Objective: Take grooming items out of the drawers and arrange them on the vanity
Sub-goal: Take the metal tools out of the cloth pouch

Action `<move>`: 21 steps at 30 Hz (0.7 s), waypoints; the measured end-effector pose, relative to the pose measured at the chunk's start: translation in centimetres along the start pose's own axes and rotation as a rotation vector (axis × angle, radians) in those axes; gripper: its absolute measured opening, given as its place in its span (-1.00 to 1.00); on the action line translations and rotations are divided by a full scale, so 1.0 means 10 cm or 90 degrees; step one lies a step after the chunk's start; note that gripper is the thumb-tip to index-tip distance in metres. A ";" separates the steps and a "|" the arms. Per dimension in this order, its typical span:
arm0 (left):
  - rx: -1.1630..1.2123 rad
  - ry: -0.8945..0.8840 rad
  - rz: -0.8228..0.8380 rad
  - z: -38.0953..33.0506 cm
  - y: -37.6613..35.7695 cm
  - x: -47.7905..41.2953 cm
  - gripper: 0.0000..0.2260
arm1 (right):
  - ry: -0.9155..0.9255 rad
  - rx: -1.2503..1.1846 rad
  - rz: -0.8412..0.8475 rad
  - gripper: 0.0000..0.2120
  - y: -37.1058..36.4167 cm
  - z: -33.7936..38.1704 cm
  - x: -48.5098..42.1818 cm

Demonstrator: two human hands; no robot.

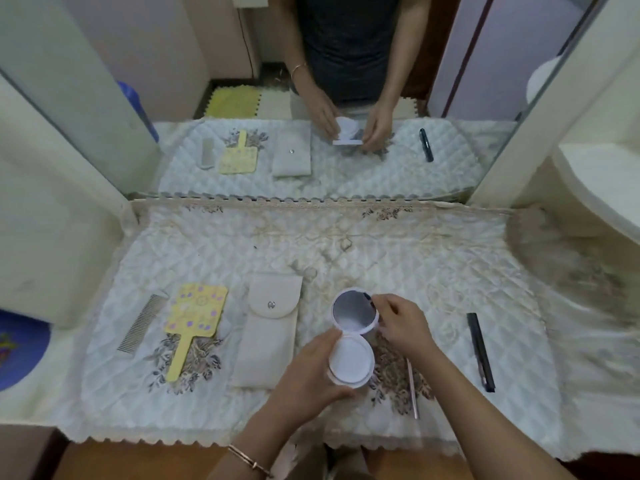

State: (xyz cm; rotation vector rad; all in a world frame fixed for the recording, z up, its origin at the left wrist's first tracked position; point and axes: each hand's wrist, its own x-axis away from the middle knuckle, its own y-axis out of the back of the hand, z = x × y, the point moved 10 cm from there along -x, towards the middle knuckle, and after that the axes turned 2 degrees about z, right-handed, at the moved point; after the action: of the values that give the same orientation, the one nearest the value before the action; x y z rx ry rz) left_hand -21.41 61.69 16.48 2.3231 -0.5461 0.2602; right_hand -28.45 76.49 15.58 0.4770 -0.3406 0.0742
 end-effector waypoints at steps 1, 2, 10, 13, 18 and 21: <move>-0.023 -0.001 0.003 0.03 -0.03 -0.04 -0.22 | 0.000 0.007 0.010 -0.78 -0.01 0.00 -0.04; -0.037 0.002 0.002 0.07 -0.06 -0.08 -0.21 | 0.000 0.017 0.017 -0.81 -0.02 0.01 -0.08; -0.060 0.009 -0.040 0.15 -0.06 -0.29 -0.25 | -0.006 0.027 -0.054 -0.78 0.00 0.14 -0.29; -0.092 -0.013 -0.056 0.16 0.01 -0.35 -0.24 | -0.014 0.009 -0.050 -0.78 0.00 0.12 -0.31; -0.133 -0.026 -0.065 0.14 -0.02 -0.34 -0.24 | -0.016 0.024 -0.014 -0.75 -0.04 0.07 -0.28; -0.140 -0.036 -0.076 0.12 -0.01 -0.28 -0.22 | -0.011 0.041 -0.041 -0.73 0.02 0.12 -0.21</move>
State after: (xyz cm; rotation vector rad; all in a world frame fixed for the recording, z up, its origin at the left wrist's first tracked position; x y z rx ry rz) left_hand -23.85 61.80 14.61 2.1436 -0.4382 0.0743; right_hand -30.83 76.16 15.93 0.5531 -0.3407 0.0182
